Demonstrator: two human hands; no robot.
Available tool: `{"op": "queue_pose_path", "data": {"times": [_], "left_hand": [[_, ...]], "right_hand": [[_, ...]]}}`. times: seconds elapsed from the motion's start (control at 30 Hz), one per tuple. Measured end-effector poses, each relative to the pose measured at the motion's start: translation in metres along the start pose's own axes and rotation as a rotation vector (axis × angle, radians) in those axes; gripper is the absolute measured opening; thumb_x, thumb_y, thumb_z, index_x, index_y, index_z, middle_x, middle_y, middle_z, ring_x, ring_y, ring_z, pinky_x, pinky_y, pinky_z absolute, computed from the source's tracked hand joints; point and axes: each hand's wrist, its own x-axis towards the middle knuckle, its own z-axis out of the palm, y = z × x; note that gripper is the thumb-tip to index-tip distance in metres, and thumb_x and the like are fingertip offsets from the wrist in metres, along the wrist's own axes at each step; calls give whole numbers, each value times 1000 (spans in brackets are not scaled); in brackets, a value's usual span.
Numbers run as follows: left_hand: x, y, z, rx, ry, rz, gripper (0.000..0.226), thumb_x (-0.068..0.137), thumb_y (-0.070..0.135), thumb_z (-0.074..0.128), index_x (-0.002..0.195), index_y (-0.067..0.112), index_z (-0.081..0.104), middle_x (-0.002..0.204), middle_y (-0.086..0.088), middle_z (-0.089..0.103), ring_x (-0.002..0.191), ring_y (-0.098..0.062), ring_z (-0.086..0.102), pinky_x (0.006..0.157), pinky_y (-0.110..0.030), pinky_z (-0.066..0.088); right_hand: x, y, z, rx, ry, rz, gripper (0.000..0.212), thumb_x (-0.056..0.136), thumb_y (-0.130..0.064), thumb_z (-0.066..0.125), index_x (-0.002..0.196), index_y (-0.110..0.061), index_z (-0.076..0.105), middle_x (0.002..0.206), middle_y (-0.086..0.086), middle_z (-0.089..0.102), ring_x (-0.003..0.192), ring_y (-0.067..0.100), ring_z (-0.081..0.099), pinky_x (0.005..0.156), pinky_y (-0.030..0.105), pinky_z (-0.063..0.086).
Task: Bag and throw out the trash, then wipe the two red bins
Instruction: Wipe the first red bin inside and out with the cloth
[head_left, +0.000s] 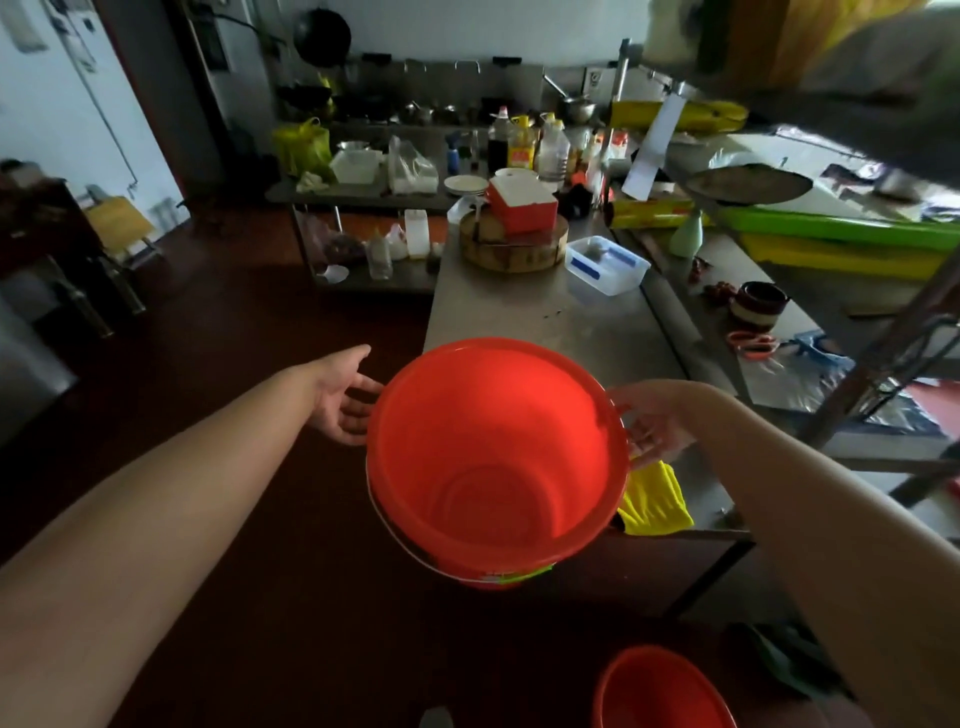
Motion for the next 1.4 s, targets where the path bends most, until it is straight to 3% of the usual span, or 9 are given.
{"op": "queue_pose_path", "data": {"times": [0.17,0.43,0.73,0.93,1.07,1.13,1.2,1.33,1.4], "left_hand": [[50,38,-5,21,-41,8,76,89,78,40,120,14,67,125,-21,61,110,-37,61,76,-53,57],[125,95,-15,70,-91,-12,72,92,75,38,119,14,65,123,-20,61,110,-35,61,79,-51,57],[157,113,-2,108,-54,-11,66,95,69,39,116,11,64,119,-16,61,105,-29,61,74,-46,55],[161,111,12,255,46,21,56,98,59,42,115,10,64,112,-12,66,104,-27,62,98,-50,50],[147,119,39,387,229,178,54,102,49,42,138,11,54,147,-14,50,134,-35,47,107,-48,37],[139,131,56,384,280,288,52,103,43,44,140,8,53,141,-16,56,116,-31,59,91,-36,45],[136,142,77,345,293,361,48,100,40,48,132,7,61,127,-17,65,99,-31,66,83,-34,53],[131,158,130,322,264,461,51,101,38,49,141,7,55,139,-16,57,126,-33,55,98,-34,45],[130,163,161,338,150,420,55,103,44,44,145,8,48,139,-13,53,126,-31,51,103,-36,37]], "right_hand": [[37,-32,-3,84,40,45,48,94,-53,59,119,-13,65,104,18,60,80,29,60,75,50,60],[98,-75,6,237,166,135,60,98,-63,50,129,-13,61,122,20,54,97,35,57,98,58,50],[134,-88,4,281,293,132,56,93,-57,62,128,-12,59,113,18,60,89,32,62,62,42,55],[151,-84,-11,359,213,50,46,96,-50,60,122,-12,66,108,17,63,91,32,64,66,44,59],[150,-80,-29,317,183,30,50,96,-54,58,122,-11,67,107,15,60,88,29,61,66,37,55],[145,-82,-42,296,201,-7,50,97,-53,58,121,-11,65,105,15,59,87,29,58,71,37,49],[136,-86,-57,273,207,-39,45,98,-54,55,115,-13,62,99,14,57,83,28,56,73,36,47],[109,-90,-90,246,233,-81,41,102,-57,46,103,-17,60,92,10,58,77,22,56,74,33,45],[95,-86,-107,252,242,-103,41,103,-55,44,104,-17,60,95,10,60,80,23,58,76,35,47]]}}
